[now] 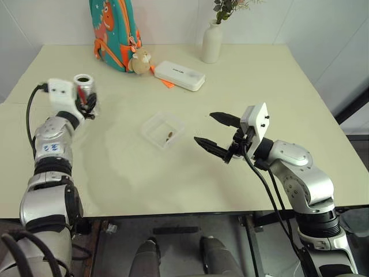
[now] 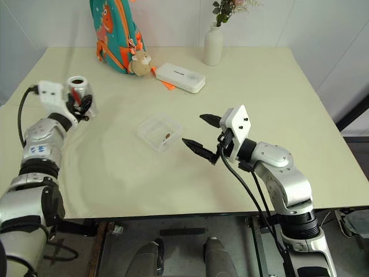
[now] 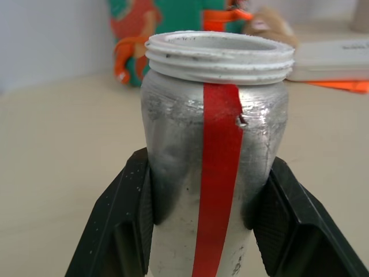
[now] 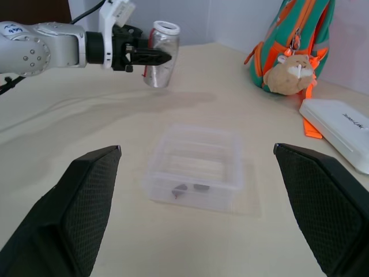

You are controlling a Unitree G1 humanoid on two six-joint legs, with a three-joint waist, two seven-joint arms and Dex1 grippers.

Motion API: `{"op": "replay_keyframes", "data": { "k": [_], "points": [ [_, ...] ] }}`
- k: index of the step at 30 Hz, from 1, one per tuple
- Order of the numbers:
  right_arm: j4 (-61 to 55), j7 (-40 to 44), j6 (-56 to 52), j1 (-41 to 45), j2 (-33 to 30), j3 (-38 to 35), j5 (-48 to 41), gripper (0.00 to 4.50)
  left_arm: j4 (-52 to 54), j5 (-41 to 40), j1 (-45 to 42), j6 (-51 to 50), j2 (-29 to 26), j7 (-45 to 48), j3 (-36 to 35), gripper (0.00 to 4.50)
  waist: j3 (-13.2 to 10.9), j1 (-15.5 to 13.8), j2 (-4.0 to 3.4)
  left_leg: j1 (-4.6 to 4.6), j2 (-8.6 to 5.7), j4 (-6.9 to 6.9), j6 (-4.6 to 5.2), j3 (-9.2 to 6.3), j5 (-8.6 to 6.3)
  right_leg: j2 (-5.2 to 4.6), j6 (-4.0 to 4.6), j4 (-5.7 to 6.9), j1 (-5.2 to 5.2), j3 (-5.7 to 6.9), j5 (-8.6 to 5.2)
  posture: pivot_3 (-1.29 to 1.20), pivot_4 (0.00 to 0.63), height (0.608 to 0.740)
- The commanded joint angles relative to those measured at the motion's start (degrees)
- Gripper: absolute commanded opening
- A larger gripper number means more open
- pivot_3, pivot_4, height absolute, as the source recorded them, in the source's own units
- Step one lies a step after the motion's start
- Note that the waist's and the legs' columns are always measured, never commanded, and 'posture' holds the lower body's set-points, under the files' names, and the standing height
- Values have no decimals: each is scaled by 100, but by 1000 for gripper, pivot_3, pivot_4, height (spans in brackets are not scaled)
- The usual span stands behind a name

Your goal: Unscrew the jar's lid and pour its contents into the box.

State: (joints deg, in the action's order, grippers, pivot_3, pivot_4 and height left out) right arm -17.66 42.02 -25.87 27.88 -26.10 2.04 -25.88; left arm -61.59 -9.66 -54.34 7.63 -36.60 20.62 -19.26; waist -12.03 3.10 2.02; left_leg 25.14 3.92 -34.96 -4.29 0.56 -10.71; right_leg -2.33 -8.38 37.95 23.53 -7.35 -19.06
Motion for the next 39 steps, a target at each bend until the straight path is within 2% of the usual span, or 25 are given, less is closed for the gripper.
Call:
{"op": "replay_keyframes", "data": {
  "k": [1, 8, 13, 15, 21, 27, 39],
  "points": [
    [-102, 83, 167, 2, -41, -19, 16, 4467, 384, -332, 351, 135, -185, -115, -383, 1884, 0, -3, 0, 0, 0, -3, 0, -2, 0, 0, 0, 1, -2, 2, 0, 0, 150, 740],
    [41, 235, 318, 32, -53, 93, 189, 4467, 477, -773, 1111, 458, -169, 32, -895, 1884, 5, -7, 8, -8, 0, -9, 6, -2, 8, 1, 3, 0, -12, 2, 16, 0, 150, 740],
    [254, 348, 442, 94, -50, 141, 289, 4467, 566, -844, 1464, 600, -122, 135, -951, 1884, 8, -7, 13, -9, 0, -9, 7, -2, 9, 0, 5, -1, -13, 2, 19, 0, 150, 740],
    [337, 390, 485, 135, -55, 157, 333, 4500, 632, -816, 1592, 677, -103, 188, -912, 2630, 8, -3, 13, -9, 0, -9, 7, -2, 9, 0, 5, -1, -13, 3, 19, 0, 150, 740],
    [485, 480, 555, 250, -9, 189, 398, 4500, 873, -835, 1867, 707, -40, 192, -914, 4469, 8, -1, 13, -9, 0, -7, 7, -1, 9, 0, 5, -2, -12, 2, 19, 0, 150, 740],
    [500, 508, 603, 282, 45, 234, 407, 4500, 1542, -914, 2466, 461, -23, 466, -885, 4492, 8, 10, 13, -9, 1, -3, 6, 0, 8, 0, 6, -6, -12, 2, 19, 0, 150, 740],
    [502, 731, 609, 141, -101, 76, 287, 4500, 3795, -903, 4605, -311, -360, 450, -1327, 4492, 13, 29, 21, -11, 5, 2, 6, 6, 7, -4, 22, -15, -8, 2, 21, 0, 150, 740]
  ]
}}
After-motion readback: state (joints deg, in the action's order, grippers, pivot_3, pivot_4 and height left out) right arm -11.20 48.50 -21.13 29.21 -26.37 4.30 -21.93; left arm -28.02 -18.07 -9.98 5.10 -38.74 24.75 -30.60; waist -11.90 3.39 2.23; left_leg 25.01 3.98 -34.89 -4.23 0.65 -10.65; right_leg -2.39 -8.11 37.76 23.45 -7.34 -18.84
